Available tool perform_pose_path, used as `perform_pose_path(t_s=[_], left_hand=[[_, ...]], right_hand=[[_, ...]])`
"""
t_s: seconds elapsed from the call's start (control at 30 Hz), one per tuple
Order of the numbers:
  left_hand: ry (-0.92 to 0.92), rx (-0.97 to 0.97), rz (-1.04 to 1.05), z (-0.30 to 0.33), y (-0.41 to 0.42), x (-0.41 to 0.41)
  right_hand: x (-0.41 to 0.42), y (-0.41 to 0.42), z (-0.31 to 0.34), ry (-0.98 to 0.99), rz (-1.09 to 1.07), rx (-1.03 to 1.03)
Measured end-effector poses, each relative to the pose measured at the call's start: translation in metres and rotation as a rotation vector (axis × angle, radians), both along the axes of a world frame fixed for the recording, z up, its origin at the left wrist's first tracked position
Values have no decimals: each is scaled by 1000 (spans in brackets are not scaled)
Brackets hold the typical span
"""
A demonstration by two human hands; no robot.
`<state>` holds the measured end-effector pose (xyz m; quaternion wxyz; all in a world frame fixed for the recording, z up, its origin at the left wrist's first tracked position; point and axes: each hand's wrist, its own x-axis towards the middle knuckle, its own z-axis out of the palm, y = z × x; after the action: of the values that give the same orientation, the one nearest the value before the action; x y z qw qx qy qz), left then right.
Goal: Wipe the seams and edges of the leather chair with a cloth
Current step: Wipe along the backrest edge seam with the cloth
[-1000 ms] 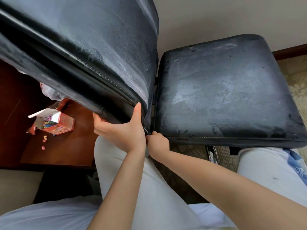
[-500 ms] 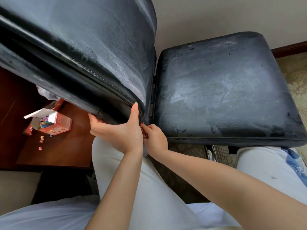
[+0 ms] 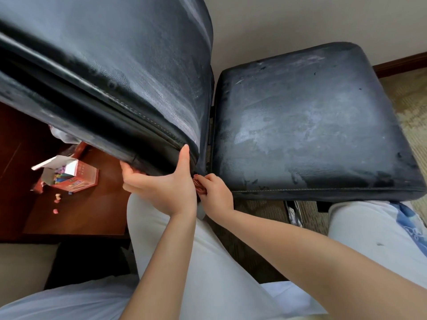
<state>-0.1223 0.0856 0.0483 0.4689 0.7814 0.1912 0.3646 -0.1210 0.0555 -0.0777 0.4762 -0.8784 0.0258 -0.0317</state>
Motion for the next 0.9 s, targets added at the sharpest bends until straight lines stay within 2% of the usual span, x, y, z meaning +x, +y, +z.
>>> perform_pose_path(t_s=[0.17, 0.27, 0.33, 0.47, 0.57, 0.9], left_hand=[[-3, -17, 1, -1, 0, 3], [-7, -21, -7, -2, 1, 2], [-5, -26, -4, -1, 1, 1], [1, -16, 3, -1, -1, 0], [7, -9, -6, -1, -3, 0], [4, -38, -22, -3, 1, 1]], right_hand=[[6, -5, -6, 148, 59, -142], [5, -3, -6, 170, 68, -211], [4, -4, -4, 139, 33, -158], [1, -8, 5, -70, -44, -18], [6, -5, 8, -142, -72, -59], [11, -11, -4, -65, -118, -227]])
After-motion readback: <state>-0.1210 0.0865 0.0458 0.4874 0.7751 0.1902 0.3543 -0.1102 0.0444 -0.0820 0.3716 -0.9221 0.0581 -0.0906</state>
